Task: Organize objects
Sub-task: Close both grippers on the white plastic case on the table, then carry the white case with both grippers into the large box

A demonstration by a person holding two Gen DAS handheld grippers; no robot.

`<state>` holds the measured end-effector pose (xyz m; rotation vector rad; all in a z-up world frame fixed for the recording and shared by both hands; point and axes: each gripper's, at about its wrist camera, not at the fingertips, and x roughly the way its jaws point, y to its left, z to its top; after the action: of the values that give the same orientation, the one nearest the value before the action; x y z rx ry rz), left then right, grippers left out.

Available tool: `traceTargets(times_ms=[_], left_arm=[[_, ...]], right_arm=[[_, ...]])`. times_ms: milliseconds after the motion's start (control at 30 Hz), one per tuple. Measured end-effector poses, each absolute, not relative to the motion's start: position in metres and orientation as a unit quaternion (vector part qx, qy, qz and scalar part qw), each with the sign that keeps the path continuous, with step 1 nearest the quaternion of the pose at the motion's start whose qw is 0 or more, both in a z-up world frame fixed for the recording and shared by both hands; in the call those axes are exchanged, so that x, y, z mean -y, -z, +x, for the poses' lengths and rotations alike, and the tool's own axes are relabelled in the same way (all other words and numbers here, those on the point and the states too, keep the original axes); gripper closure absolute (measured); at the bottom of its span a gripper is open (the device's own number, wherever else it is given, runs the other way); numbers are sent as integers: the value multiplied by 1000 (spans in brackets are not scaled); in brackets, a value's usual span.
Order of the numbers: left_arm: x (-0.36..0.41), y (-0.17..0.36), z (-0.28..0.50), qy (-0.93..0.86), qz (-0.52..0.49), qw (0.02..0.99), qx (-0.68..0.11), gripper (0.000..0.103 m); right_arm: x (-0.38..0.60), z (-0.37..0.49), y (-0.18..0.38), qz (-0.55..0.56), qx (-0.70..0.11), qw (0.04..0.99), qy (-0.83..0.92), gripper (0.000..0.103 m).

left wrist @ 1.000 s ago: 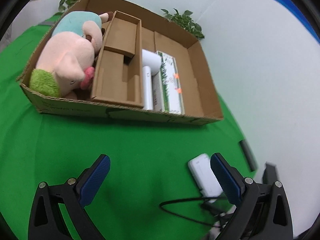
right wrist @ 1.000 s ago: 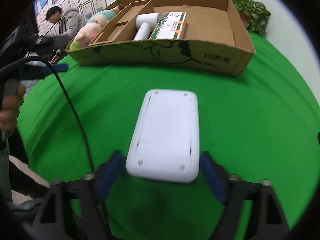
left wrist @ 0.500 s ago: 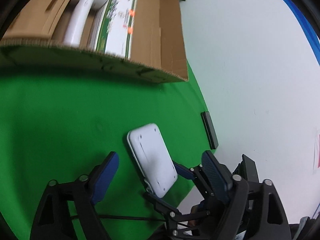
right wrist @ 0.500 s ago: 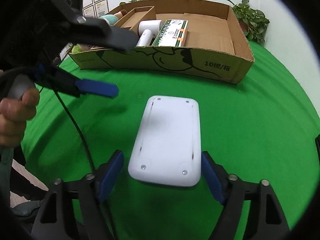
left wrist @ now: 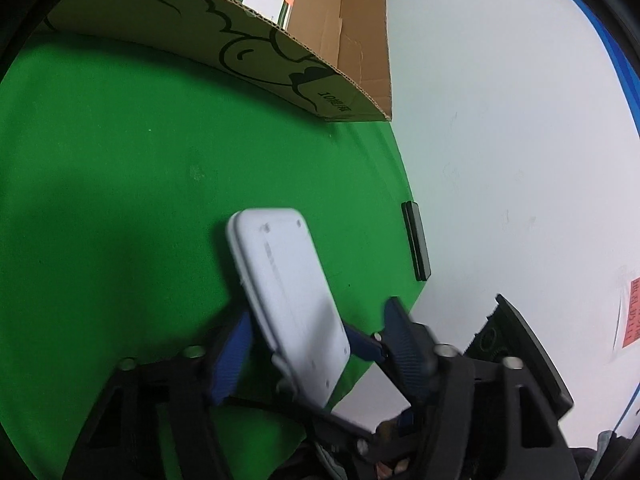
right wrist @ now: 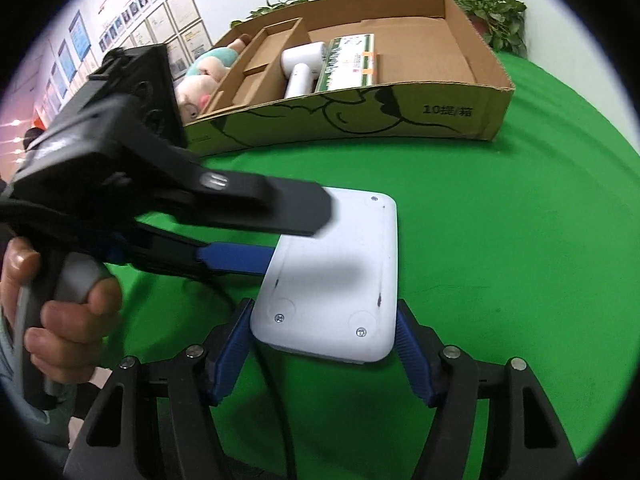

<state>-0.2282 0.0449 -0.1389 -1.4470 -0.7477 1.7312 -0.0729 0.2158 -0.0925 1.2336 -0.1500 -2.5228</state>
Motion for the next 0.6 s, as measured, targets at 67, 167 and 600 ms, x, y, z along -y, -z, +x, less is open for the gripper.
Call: traceTargets(times_ms=[67,167,600], left_arm=[[-45,139,-227,-689,-563,364,276,57],[-42,138,-225,-706,-556,352,263,75],[-28,72,-244,-767,-482,356,231,79]], right_arm=[[-212,-69,92,430,48,168,886,37],[-208,-66,92,427,43,162,888,37],[-198,-74,58,360,20,154,920,37]])
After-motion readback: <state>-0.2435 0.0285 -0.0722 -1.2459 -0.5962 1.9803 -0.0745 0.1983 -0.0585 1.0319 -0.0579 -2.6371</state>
